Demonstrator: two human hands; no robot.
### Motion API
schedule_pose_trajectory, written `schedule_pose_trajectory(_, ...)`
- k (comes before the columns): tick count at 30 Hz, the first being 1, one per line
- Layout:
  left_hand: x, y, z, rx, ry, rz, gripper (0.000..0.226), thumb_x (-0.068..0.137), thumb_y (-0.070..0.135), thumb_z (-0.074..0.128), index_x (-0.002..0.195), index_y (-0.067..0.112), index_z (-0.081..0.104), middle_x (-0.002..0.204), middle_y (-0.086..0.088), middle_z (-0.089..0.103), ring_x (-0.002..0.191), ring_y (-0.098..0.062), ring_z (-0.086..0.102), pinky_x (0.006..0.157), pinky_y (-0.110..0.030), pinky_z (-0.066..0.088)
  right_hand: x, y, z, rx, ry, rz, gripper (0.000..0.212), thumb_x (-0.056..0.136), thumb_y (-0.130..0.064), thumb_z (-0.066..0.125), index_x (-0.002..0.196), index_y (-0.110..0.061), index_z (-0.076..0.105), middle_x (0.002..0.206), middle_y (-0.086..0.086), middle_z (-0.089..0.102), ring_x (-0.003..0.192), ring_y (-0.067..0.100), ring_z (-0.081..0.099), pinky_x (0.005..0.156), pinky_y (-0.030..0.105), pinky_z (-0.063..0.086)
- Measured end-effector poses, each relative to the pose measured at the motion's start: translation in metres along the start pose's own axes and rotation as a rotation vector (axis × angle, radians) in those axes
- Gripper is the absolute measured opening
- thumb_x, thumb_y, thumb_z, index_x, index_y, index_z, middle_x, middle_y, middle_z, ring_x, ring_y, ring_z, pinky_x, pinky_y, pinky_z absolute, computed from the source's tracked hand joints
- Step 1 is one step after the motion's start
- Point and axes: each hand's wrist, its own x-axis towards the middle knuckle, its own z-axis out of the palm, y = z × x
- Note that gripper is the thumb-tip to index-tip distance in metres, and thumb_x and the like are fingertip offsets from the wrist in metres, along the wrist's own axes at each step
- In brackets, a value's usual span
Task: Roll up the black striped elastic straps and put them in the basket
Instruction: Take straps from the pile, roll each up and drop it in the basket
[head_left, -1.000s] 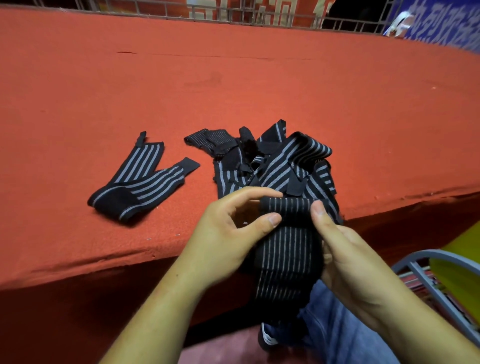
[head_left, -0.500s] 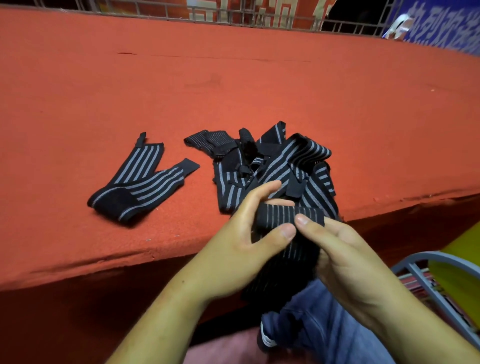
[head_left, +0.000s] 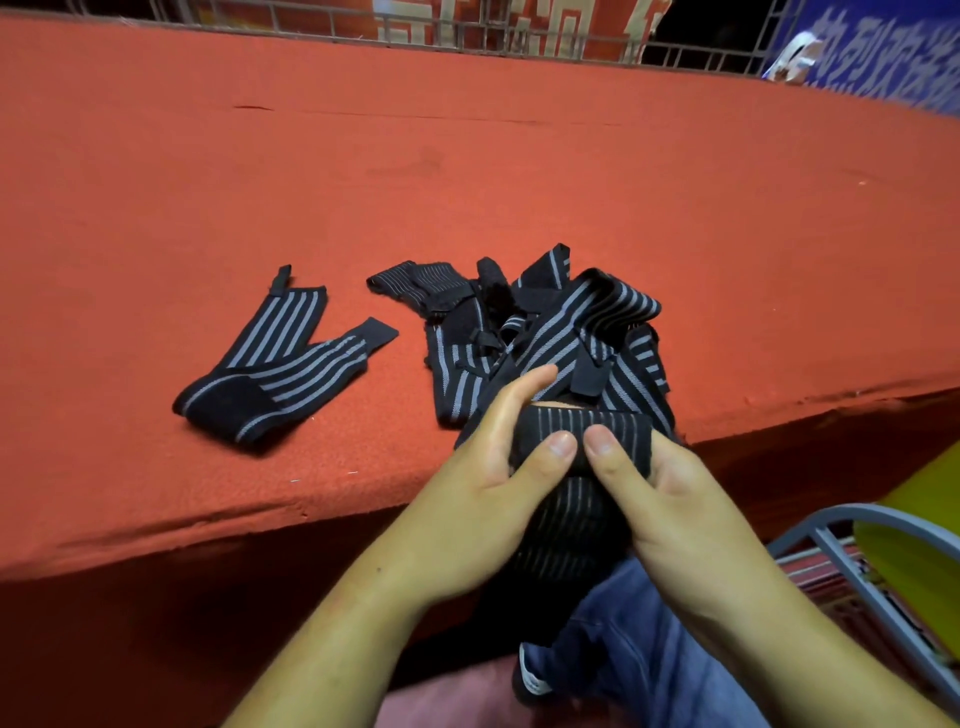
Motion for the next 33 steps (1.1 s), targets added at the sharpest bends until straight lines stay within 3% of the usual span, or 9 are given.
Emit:
schedule_pose_trajectory(2,0.002,-0.001,-0.005,0.022,0.045,0.020,0.044,0.102,0.037,0.058,0.145,0.040,0.049,0.134,0.023,0.062,0.128,0.009,0.054,0.104,-0.011,0.041,0.001,0.000,-0.002,-0.012,0.031,-0.016,0.032,0.105,-0.038,0.057,0.125,-0.018,0.071,0.121,0.001,0.078,0.117,0.018,0.072,0.109,0.053,0.051)
schedule_pose_trajectory(4,0.004,-0.002,-0.008,0.028,0.064,0.038,0.032,0.100,0.031,0.066,0.132,0.034,0.062,0.114,0.004,0.072,0.107,-0.010,0.068,0.095,-0.029,0.053,0.001,0.000,-0.004,-0.013,0.047,-0.018,0.031,0.104,-0.039,0.058,0.123,-0.018,0.072,0.120,0.001,0.078,0.117,0.019,0.073,0.109,0.054,0.050)
schedule_pose_trajectory(7,0.004,-0.004,-0.009,-0.034,0.071,0.046,0.025,0.096,0.027,0.069,0.121,0.024,0.069,0.099,-0.011,0.073,0.093,-0.030,0.069,0.087,-0.042,0.055,0.002,0.002,-0.006,0.029,0.035,0.030,0.034,0.101,-0.041,0.060,0.121,-0.017,0.075,0.117,0.003,0.079,0.115,0.021,0.074,0.109,0.054,0.050)
schedule_pose_trajectory(11,0.004,-0.005,-0.008,-0.082,0.049,0.045,0.020,0.097,0.017,0.071,0.117,0.021,0.071,0.089,-0.007,0.072,0.082,-0.010,0.065,0.079,-0.029,0.054,0.001,0.002,-0.007,0.070,0.002,0.075,0.039,0.102,-0.047,0.063,0.121,-0.016,0.077,0.117,0.007,0.079,0.116,0.024,0.074,0.110,0.054,0.049)
schedule_pose_trajectory(16,0.005,-0.007,-0.006,-0.113,0.047,0.049,0.021,0.096,0.016,0.072,0.116,0.022,0.072,0.084,0.000,0.068,0.081,-0.009,0.063,0.078,-0.028,0.053,0.001,0.002,-0.008,0.094,0.020,0.094,0.038,0.102,-0.046,0.063,0.120,-0.015,0.077,0.116,0.008,0.079,0.115,0.026,0.074,0.111,0.056,0.049)
schedule_pose_trajectory(20,0.006,-0.006,-0.007,-0.179,0.085,0.060,0.025,0.092,0.022,0.071,0.117,0.024,0.071,0.103,-0.020,0.070,0.090,-0.020,0.064,0.087,-0.041,0.057,0.001,0.002,-0.007,0.173,-0.041,0.166,0.049,0.097,-0.054,0.066,0.124,-0.014,0.076,0.122,0.010,0.078,0.120,0.026,0.072,0.114,0.053,0.045)
schedule_pose_trajectory(24,0.007,-0.005,-0.008,-0.167,0.138,0.074,0.028,0.090,0.022,0.072,0.116,0.032,0.070,0.111,-0.020,0.069,0.092,-0.021,0.063,0.093,-0.049,0.054,-0.001,-0.001,-0.006,0.265,-0.097,0.232,0.055,0.094,-0.054,0.053,0.120,-0.012,0.079,0.123,0.011,0.077,0.120,0.023,0.072,0.113,0.048,0.045)
schedule_pose_trajectory(29,0.005,-0.005,-0.010,-0.068,0.155,0.115,0.034,0.092,0.011,0.077,0.117,0.032,0.070,0.109,0.002,0.075,0.100,-0.015,0.071,0.092,-0.031,0.055,-0.001,-0.005,-0.006,0.322,-0.105,0.275,0.055,0.093,-0.058,0.048,0.113,-0.020,0.082,0.122,0.011,0.077,0.117,0.023,0.073,0.107,0.044,0.048)
schedule_pose_trajectory(33,0.005,-0.004,-0.009,-0.075,0.121,0.117,0.038,0.090,0.000,0.075,0.115,0.029,0.071,0.107,0.006,0.076,0.101,-0.005,0.071,0.092,-0.019,0.050,-0.001,-0.009,-0.006,0.342,-0.105,0.268,0.054,0.089,-0.063,0.047,0.112,-0.030,0.082,0.123,0.009,0.077,0.118,0.021,0.073,0.106,0.042,0.048)
